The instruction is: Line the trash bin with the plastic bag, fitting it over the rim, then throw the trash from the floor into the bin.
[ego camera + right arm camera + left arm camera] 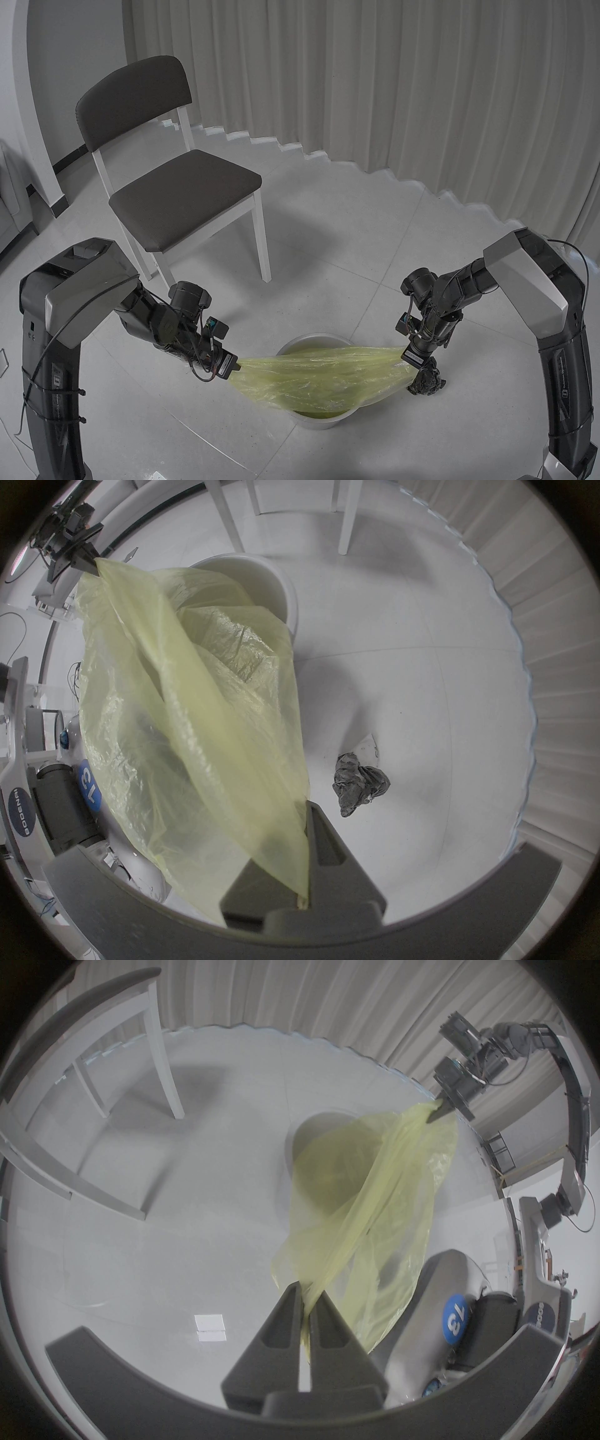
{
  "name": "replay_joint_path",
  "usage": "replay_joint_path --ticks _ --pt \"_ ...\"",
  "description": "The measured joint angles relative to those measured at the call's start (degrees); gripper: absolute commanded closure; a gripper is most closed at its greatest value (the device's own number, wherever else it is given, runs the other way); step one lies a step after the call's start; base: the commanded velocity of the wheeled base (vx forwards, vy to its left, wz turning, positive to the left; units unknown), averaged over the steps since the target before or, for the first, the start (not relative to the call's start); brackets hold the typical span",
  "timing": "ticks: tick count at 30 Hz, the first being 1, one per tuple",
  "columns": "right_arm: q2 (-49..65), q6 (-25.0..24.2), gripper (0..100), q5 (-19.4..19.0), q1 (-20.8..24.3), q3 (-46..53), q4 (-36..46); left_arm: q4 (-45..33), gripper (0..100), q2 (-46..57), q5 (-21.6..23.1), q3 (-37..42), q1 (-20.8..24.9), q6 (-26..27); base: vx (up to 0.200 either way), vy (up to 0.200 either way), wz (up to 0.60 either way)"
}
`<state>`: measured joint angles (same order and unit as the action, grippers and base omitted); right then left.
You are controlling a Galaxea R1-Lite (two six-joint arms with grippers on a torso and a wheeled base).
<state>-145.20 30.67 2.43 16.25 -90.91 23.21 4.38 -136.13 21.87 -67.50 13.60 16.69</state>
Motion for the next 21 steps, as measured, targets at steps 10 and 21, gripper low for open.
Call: replay_joint_path --ticks 10,21 --pt "0.3 0.8 100 -0.5 -0.6 3.4 1.0 -5.9 100 0.8 1.3 1.1 0.6 3.6 0.000 0.000 0.00" --pt "1.6 2.4 100 -0.8 1.2 6.8 1.0 -7.1 100 1.1 2.2 3.5 -0.2 10.4 0.000 0.000 0.00"
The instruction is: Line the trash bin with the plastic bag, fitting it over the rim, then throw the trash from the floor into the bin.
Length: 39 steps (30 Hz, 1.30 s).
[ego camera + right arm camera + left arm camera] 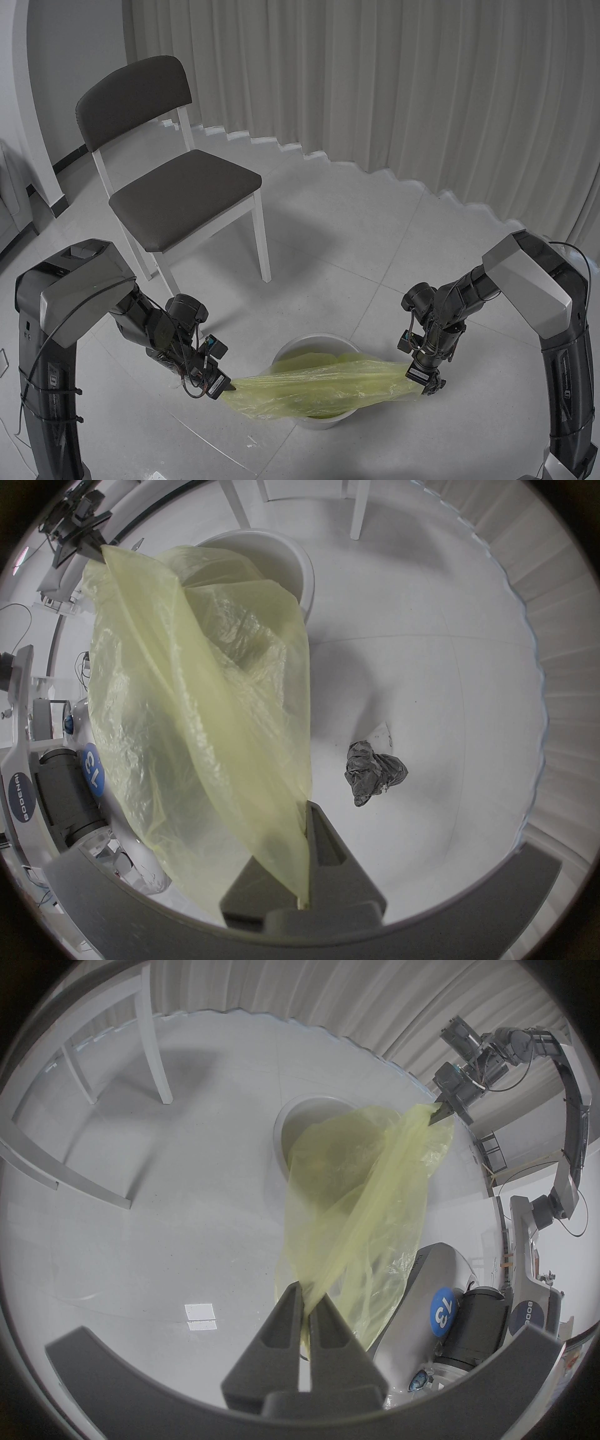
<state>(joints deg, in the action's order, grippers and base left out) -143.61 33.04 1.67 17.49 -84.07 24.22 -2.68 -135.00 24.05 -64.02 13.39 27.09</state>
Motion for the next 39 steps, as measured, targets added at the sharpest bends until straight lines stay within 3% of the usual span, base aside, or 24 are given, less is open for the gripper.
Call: replay_joint_path --ticks 5,8,9,28,38,39 --pt "1.6 1.6 100 0.2 0.6 2.6 0.0 -3.7 100 0.5 -0.8 0.4 -1.0 8.2 0.000 0.000 0.00" --pt "2.2 2.0 100 0.5 0.6 3.3 0.1 -4.0 100 0.5 -1.7 -0.3 -1.2 8.8 0.000 0.000 0.00" --pt "2.4 2.3 0 0.6 0.7 3.4 0.3 -4.1 100 0.5 -1.9 -0.5 -1.2 8.9 0.000 0.000 0.00" --pt "8.2 3.1 0 1.1 0.5 5.2 -0.7 0.7 100 0.3 -3.1 1.4 1.4 9.0 0.000 0.000 0.00" --pt "6.8 0.6 0 1.0 3.8 -0.1 -1.9 6.7 100 -3.0 -6.4 -1.1 0.8 8.8 0.000 0.000 0.00" --pt "6.5 0.4 0 1.0 4.3 -0.4 -2.0 6.7 0 -3.5 -6.7 -1.6 0.8 8.7 0.000 0.000 0.00"
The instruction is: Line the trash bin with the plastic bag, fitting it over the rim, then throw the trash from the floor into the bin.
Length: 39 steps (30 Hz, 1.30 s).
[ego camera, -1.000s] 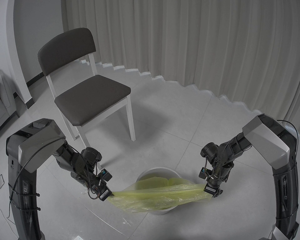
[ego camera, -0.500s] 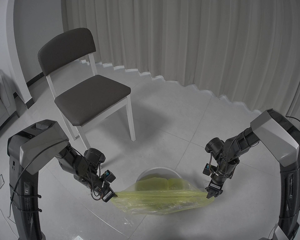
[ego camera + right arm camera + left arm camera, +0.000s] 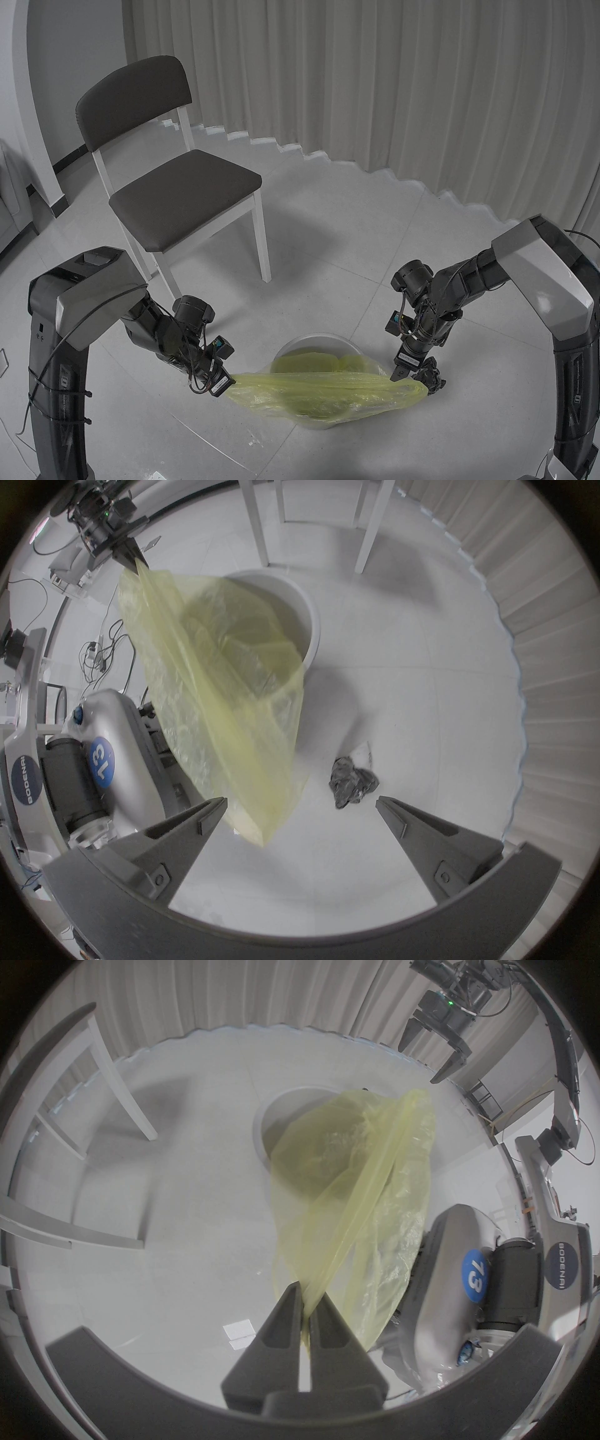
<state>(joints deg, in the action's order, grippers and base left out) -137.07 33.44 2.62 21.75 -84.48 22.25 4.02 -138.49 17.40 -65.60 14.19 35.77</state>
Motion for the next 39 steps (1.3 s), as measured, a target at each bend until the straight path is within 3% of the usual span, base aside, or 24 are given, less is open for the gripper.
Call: replay_joint_path --ticks 13,24,38,39 --pt "-1.5 -1.7 0 -0.2 5.0 -0.7 -4.4 0.9 0 -1.2 0.6 1.3 -0.4 -0.3 0.000 0.000 0.00" --pt "-6.2 -3.2 0 0.0 9.4 -2.2 -10.1 8.8 0 -0.3 3.9 6.2 -1.3 -3.4 0.000 0.000 0.00" --pt "-9.6 -4.2 0 0.4 9.3 -6.4 -10.0 8.8 0 -0.3 5.2 6.6 -1.6 -3.4 0.000 0.000 0.00" --pt "-9.7 -4.2 100 0.3 9.2 -6.4 -10.0 8.8 0 -0.3 5.2 6.6 -1.6 -3.4 0.000 0.000 0.00"
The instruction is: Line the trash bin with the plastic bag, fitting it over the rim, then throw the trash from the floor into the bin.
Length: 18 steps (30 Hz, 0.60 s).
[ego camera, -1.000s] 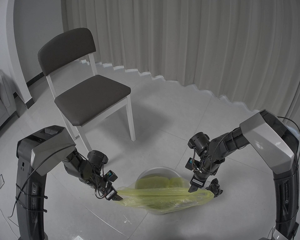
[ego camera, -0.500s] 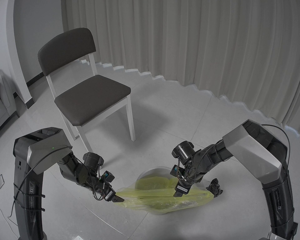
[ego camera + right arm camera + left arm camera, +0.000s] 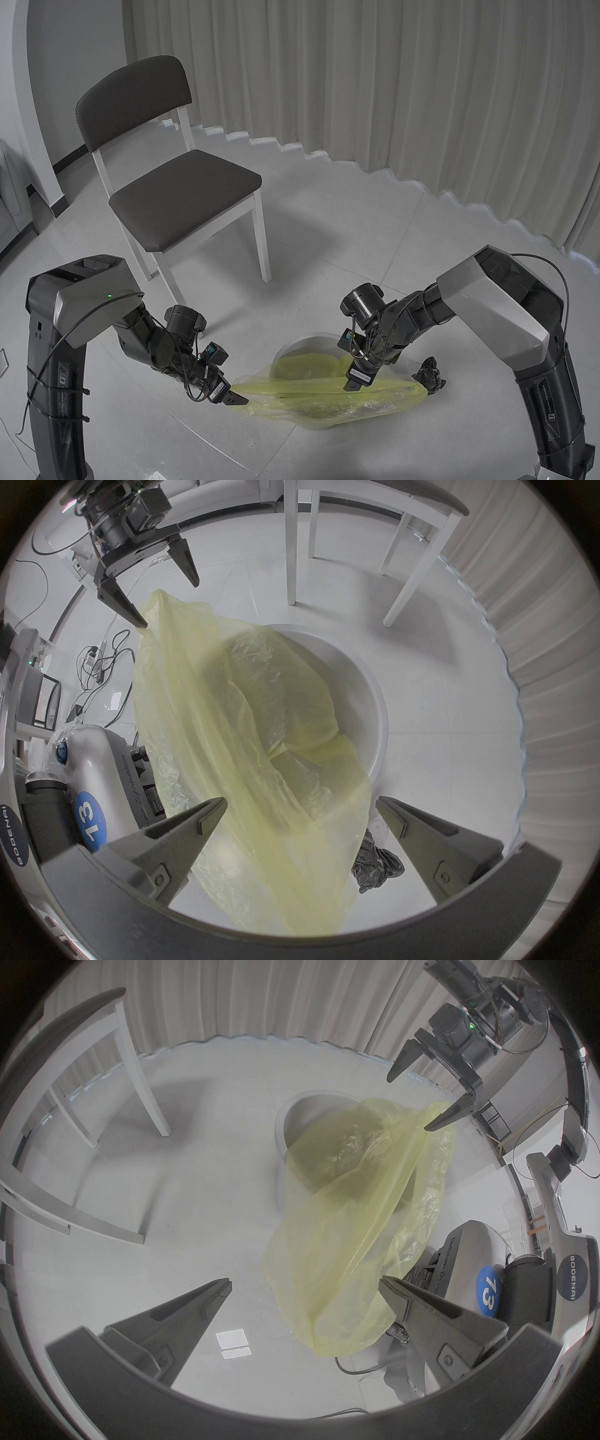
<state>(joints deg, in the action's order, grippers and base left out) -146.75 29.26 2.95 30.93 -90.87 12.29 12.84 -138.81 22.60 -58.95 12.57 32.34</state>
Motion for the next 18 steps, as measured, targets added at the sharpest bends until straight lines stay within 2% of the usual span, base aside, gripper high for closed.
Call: replay_joint_path --ticks 10,18 --pt "-0.2 -0.4 100 -0.1 0.1 -0.2 0.2 0.4 0 0.0 0.0 -0.1 0.0 -1.1 0.000 0.000 0.00" --pt "-0.2 -1.2 100 -0.1 -1.4 -3.8 0.2 7.3 0 -0.2 -0.1 -0.4 -0.1 -8.7 0.000 0.000 0.00"
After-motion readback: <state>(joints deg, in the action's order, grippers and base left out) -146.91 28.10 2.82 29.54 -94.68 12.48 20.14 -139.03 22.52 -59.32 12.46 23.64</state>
